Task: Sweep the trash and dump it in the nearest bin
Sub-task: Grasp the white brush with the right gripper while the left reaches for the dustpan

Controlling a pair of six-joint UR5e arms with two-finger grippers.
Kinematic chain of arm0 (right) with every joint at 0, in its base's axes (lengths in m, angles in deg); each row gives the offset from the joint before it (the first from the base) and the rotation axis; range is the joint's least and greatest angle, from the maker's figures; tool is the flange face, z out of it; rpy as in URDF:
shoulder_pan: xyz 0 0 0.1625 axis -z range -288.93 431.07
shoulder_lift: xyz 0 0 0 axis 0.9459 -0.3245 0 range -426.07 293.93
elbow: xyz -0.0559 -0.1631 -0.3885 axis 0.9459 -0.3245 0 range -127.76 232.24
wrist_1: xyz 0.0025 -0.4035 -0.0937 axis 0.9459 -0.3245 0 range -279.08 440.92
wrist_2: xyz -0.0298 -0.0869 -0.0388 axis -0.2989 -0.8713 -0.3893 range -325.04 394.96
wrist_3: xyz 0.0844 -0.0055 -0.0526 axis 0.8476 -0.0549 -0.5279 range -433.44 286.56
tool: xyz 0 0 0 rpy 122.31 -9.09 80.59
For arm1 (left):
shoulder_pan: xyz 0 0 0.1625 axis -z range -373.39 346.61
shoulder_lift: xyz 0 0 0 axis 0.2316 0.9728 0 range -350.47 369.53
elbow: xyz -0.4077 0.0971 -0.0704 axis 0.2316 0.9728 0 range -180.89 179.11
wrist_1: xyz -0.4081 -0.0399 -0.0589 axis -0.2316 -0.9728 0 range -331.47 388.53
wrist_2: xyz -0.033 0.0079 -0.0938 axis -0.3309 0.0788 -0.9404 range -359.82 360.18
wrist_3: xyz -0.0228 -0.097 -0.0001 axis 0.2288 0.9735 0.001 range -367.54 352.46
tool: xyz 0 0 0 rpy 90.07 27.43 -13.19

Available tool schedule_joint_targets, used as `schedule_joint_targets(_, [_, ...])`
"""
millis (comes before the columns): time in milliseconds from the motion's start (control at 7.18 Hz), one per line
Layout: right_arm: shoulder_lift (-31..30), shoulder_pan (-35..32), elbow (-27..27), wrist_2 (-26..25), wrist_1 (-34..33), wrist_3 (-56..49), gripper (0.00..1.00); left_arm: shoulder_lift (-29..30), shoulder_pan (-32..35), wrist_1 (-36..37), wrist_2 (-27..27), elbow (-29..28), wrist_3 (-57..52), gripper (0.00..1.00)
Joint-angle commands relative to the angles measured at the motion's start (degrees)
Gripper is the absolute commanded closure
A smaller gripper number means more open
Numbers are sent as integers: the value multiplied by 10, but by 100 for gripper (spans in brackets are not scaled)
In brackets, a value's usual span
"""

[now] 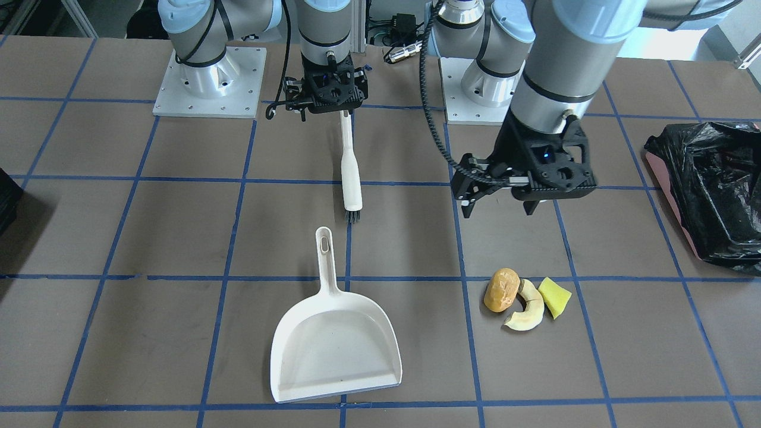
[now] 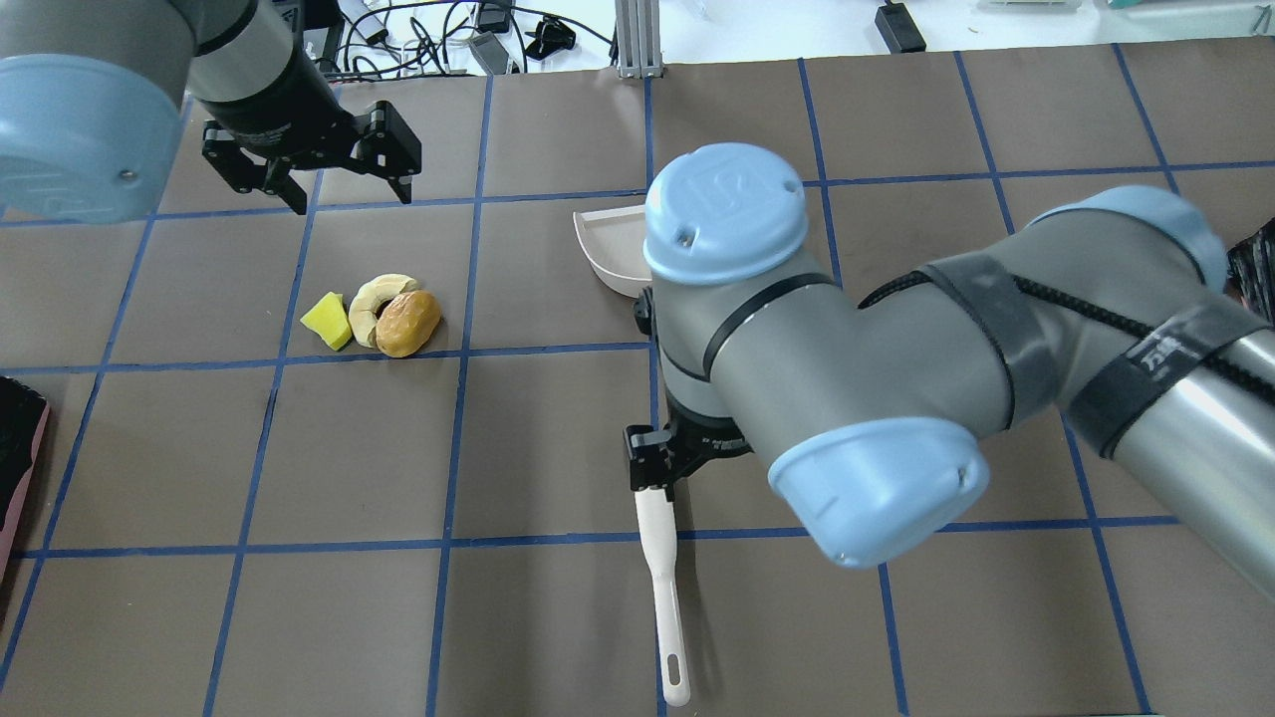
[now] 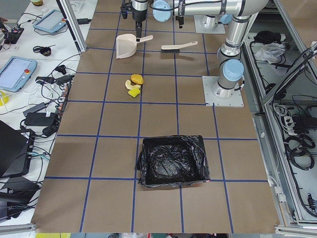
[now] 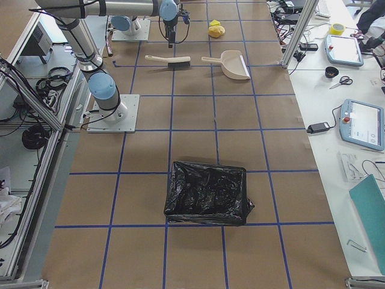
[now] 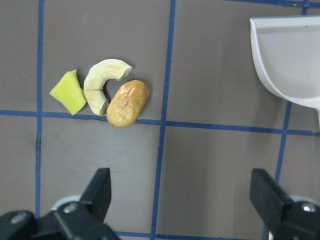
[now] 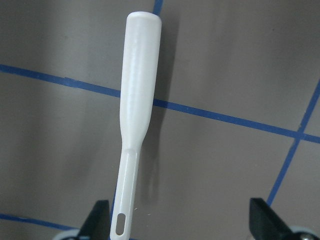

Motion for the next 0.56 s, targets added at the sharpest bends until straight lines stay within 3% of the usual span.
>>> schedule_joint_targets(0, [-2,-52,112,7,-132,30,1,50,80,29,-3,-27,79,0])
schedule_joint_targets(139, [-5,-54,152,17,-157,33,1,77,110,31,-3,-41,101,0])
schedule_joint_targets(418, [3,-72,157,17,-158,45,0,130,159,69,-3,-45,152,0])
